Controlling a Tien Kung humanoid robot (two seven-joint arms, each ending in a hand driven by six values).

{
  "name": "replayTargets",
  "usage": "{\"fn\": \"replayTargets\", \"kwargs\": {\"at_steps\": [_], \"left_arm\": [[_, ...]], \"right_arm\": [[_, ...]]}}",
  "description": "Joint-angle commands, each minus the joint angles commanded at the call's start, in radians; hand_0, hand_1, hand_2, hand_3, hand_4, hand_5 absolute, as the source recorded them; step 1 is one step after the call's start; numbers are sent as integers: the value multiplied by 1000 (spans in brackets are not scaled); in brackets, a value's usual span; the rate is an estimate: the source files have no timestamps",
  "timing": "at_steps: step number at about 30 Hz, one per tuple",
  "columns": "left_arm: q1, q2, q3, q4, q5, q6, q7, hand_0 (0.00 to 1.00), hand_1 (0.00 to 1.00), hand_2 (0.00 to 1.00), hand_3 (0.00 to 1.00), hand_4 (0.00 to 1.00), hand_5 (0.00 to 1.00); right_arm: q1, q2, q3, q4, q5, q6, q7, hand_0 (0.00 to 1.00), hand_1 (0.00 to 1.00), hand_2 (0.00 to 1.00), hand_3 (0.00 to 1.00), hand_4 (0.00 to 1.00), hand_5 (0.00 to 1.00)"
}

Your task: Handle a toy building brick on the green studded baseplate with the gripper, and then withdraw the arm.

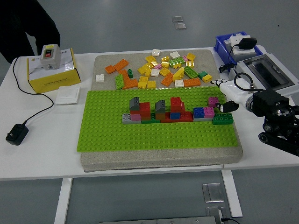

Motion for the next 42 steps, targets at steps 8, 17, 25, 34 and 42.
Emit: {"fn": "replayTargets", "kwargs": {"at_steps": [8,17,25,34,42], "left_arm": [[0,0,1,0,0,0,-1,695,598,640,733,386,594],[-1,-1,1,0,0,0,-2,696,597,641,733,387,595],[-2,-1,3,0,-1,-1,-4,695,598,641,734,387,595],[-6,-1,7,0,-2,-1,-8,695,598,641,734,387,596],[-7,-1,12,0,-6,1,-14,695,598,641,733,387,595]], "right_arm": [[-11,3,15,-8,-8,22,8,442,438,939,998,620,381],[-20,15,29,-17,-13,37,15,441,437,937,997,622,383],[-22,23,31,-25,-7,35,16,441,437,937,992,622,382],[-26,29,33,-36,6,36,16,439,435,822,907,621,387],[-29,30,34,-44,18,32,16,437,435,758,864,621,385]]}}
